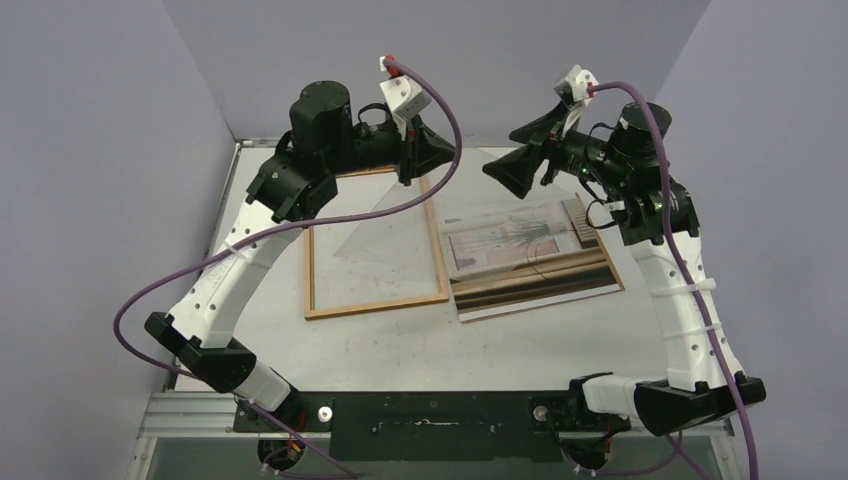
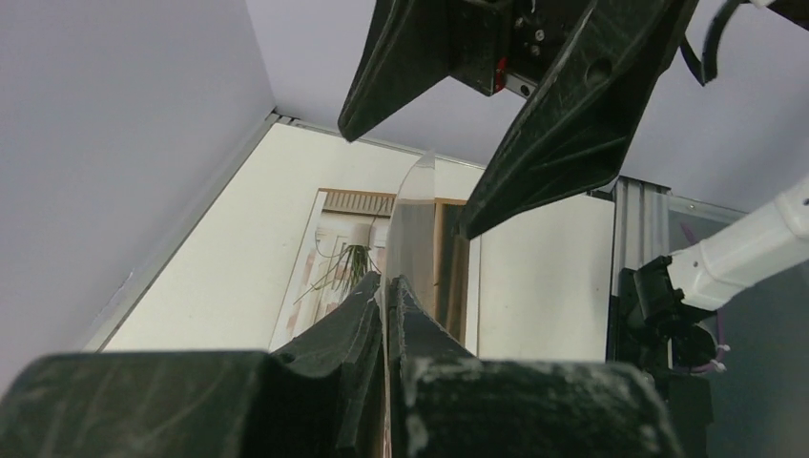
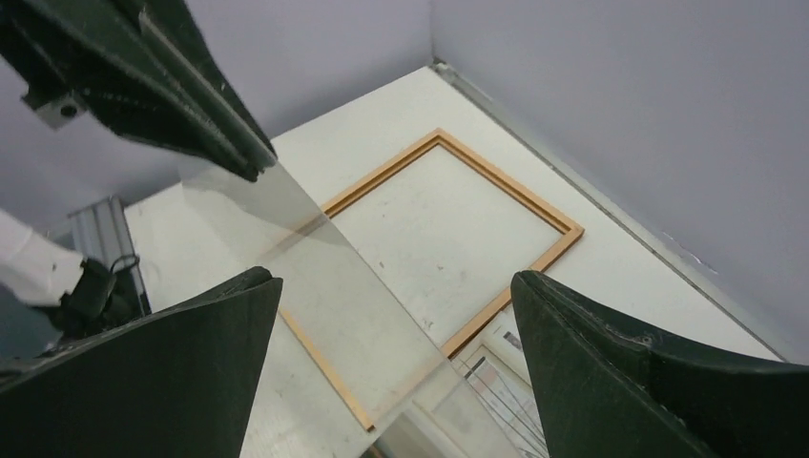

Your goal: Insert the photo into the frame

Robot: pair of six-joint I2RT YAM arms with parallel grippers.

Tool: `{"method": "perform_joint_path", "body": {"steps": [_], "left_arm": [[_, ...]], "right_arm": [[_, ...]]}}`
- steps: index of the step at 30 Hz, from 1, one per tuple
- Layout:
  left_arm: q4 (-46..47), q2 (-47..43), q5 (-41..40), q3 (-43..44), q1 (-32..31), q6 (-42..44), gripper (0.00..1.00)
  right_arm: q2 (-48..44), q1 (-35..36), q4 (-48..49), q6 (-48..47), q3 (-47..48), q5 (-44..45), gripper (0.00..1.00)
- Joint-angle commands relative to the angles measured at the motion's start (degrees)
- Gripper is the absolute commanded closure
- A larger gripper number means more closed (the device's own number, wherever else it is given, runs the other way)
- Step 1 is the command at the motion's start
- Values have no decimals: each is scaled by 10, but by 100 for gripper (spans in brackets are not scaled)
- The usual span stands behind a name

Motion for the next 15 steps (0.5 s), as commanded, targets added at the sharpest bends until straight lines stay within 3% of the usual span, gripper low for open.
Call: {"method": "perform_joint_path", "body": {"steps": [1,5,9,13,15], "left_arm": [[-38,-42,57,35,16,30,100],[-59,-60,135,30,40,46,100],[-23,-87,217,5,62,17,100],[2,-104,247,-16,76,2,100],[7,-108,257,-23,80,-17,100]], "right_arm": [[21,25,-169,-203,53,-120,5],[16,38,-271,-262,57,-158,5],[10,50,-330,-293,45,-166,7],[20,61,-411,-340,69,-158,19],[23,66,-430,-349,75,-153,33]]}}
